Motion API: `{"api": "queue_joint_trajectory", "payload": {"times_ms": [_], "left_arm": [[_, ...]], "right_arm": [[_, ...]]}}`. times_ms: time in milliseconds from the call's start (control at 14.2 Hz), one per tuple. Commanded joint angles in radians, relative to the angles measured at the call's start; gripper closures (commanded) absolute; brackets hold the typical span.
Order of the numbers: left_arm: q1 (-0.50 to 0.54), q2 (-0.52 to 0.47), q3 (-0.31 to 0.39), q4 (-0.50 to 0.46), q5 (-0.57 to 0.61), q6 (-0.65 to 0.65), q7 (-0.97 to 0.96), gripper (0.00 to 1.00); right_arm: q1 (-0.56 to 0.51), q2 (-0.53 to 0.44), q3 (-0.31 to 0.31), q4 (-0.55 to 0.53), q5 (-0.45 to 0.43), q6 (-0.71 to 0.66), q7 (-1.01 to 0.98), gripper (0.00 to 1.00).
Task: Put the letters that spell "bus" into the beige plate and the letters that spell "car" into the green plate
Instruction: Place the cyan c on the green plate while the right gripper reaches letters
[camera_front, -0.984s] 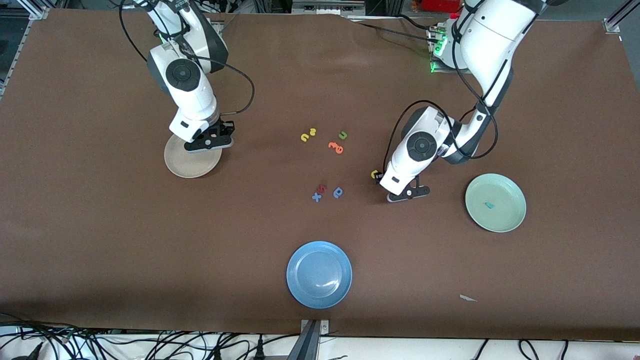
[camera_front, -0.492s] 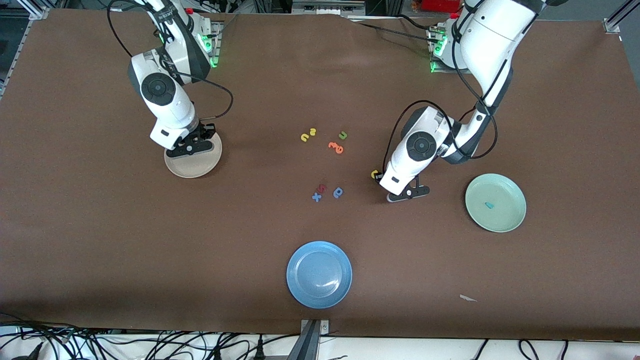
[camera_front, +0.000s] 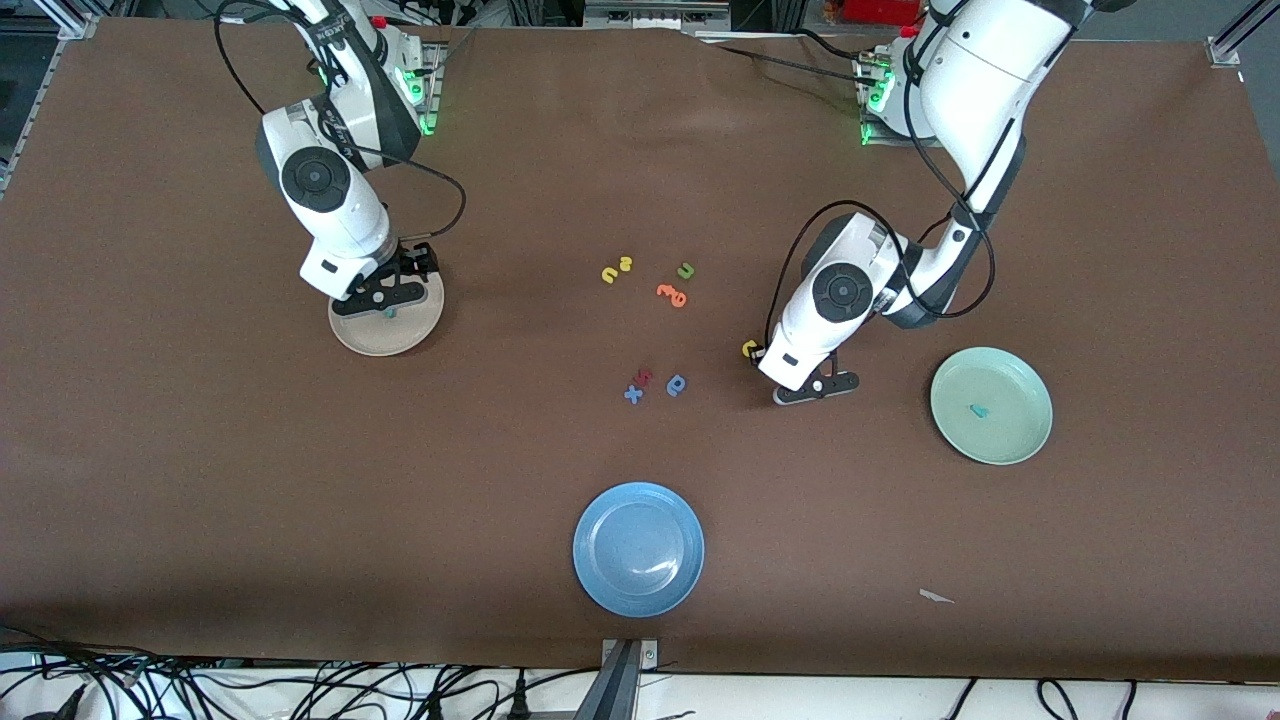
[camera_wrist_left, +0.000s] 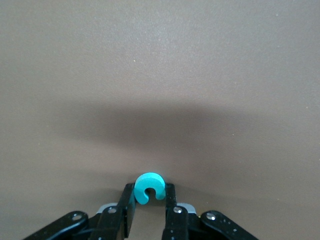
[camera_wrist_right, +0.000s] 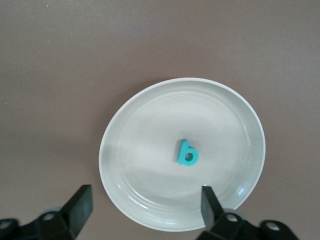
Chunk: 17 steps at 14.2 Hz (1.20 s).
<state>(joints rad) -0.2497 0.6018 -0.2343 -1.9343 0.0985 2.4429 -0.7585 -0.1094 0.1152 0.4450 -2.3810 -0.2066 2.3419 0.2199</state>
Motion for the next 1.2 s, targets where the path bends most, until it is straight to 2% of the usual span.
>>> {"api": "queue_joint_trajectory", "payload": {"times_ms": [0,281,422,703,844,1125], "left_arm": [[-0.008,0.026,0.007,0.021,0.041,-0.007,-0.024,0.8],[-0.006,0.024,0.009,0.041,0.041,-0.016,-0.016,0.83],[-0.002,0.021,0.009,0.066,0.041,-0.059,-0.015,0.84],[0.041,0.015,0.013,0.164,0.041,-0.238,0.138,0.85],[0.11,0.001,0.015,0.173,0.041,-0.294,0.297,0.85],[0.275,-0.042,0.015,0.169,0.041,-0.332,0.589,0.85]], "right_arm": [[-0.004,-0.003,0.021,0.037,0.021,-0.056,0.042,0.0],[0.002,0.053,0.133,0.103,0.075,-0.069,0.261,0.0],[0.032,0.105,0.167,0.143,0.075,-0.058,0.381,0.0],[0.173,0.208,0.167,0.201,0.059,0.063,0.64,0.0],[0.246,0.26,0.153,0.22,0.009,0.123,0.767,0.0],[0.319,0.337,0.126,0.252,-0.098,0.168,0.94,0.0]]}}
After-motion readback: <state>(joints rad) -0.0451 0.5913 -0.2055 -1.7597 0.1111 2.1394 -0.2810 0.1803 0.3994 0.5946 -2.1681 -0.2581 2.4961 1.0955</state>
